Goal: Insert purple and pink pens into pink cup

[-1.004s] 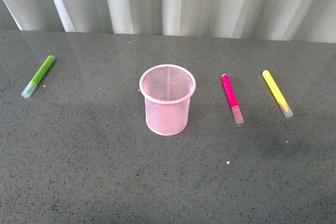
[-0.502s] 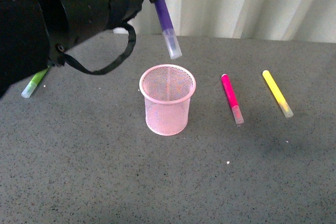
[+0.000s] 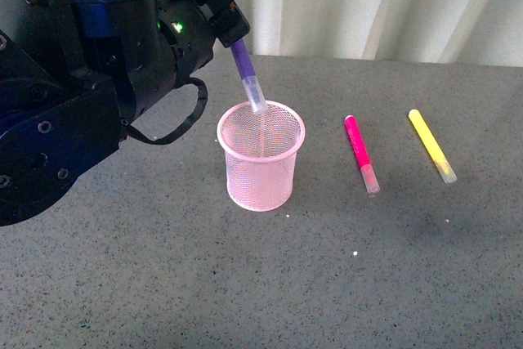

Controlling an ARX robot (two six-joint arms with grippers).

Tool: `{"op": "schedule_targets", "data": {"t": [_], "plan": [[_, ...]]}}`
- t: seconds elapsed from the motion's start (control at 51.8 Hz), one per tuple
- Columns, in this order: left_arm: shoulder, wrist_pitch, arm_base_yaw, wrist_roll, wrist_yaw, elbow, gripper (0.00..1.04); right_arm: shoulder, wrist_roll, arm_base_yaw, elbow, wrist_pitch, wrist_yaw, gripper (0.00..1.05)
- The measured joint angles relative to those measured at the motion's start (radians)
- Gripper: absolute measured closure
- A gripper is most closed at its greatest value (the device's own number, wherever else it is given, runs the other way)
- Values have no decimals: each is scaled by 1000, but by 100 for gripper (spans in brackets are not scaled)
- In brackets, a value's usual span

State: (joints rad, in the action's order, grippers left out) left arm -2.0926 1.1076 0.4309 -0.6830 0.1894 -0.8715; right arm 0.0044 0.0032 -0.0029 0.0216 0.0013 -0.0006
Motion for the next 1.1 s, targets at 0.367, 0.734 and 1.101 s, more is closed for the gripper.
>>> {"op": "schedule_targets", "data": {"t": [0.367,0.734,1.101], "plan": [[-41,58,6,2,-13,10,92,0,0,0,0,0,0,7],[-47,70,1,27,-24,21,43,0,0,0,0,0,0,7],[110,-78,-57,51,-145,112,7,0,0,0,0,0,0,7]]}}
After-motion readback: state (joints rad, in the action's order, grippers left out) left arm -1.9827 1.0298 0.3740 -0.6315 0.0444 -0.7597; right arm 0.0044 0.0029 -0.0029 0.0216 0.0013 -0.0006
